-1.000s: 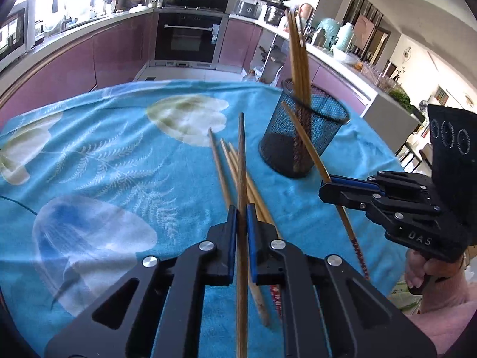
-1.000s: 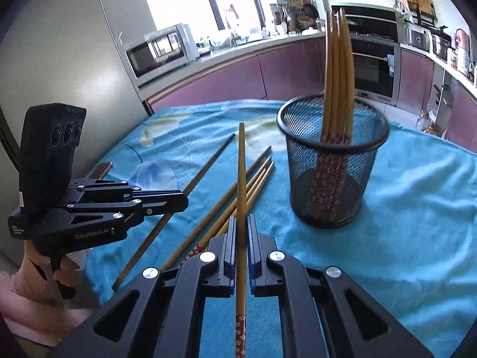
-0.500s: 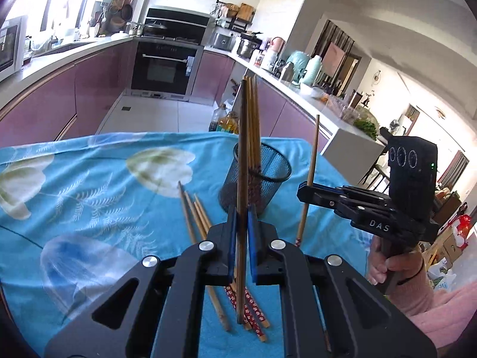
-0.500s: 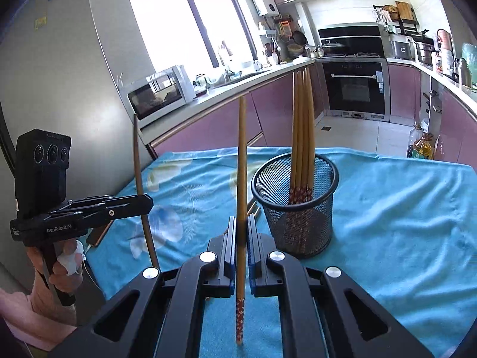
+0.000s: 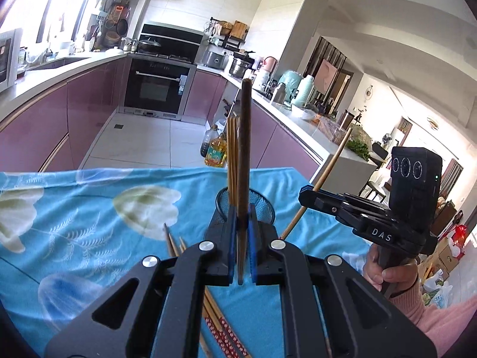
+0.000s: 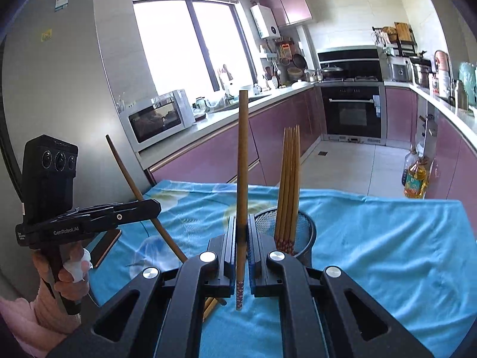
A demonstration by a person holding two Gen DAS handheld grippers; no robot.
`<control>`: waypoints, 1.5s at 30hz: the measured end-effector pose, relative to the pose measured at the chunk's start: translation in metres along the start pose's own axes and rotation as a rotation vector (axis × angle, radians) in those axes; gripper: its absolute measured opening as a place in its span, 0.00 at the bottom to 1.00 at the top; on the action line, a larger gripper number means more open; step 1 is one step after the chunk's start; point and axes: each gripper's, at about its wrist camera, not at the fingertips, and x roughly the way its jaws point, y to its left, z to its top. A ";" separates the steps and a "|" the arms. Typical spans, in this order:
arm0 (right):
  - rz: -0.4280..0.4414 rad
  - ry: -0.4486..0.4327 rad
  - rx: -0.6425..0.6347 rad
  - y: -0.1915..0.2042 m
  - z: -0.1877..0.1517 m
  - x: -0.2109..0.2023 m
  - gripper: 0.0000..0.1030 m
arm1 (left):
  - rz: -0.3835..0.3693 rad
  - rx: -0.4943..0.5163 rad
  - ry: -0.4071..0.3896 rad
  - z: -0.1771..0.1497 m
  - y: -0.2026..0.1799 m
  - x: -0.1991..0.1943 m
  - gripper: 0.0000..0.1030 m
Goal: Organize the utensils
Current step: 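Lift both held chopsticks upright and carry them over the mesh cup, then lower both chopsticks into the mesh cup and open both tools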
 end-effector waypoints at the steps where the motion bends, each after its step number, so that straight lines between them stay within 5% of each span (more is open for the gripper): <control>1: -0.003 -0.007 -0.003 0.000 0.004 -0.002 0.06 | 0.002 0.003 -0.005 0.004 -0.001 0.001 0.07; 25: -0.037 -0.109 -0.009 -0.019 0.056 -0.008 0.06 | 0.017 0.053 -0.087 0.068 -0.026 0.015 0.07; 45: -0.093 0.087 -0.009 -0.034 0.039 0.043 0.06 | 0.092 0.125 0.084 0.050 -0.017 0.072 0.07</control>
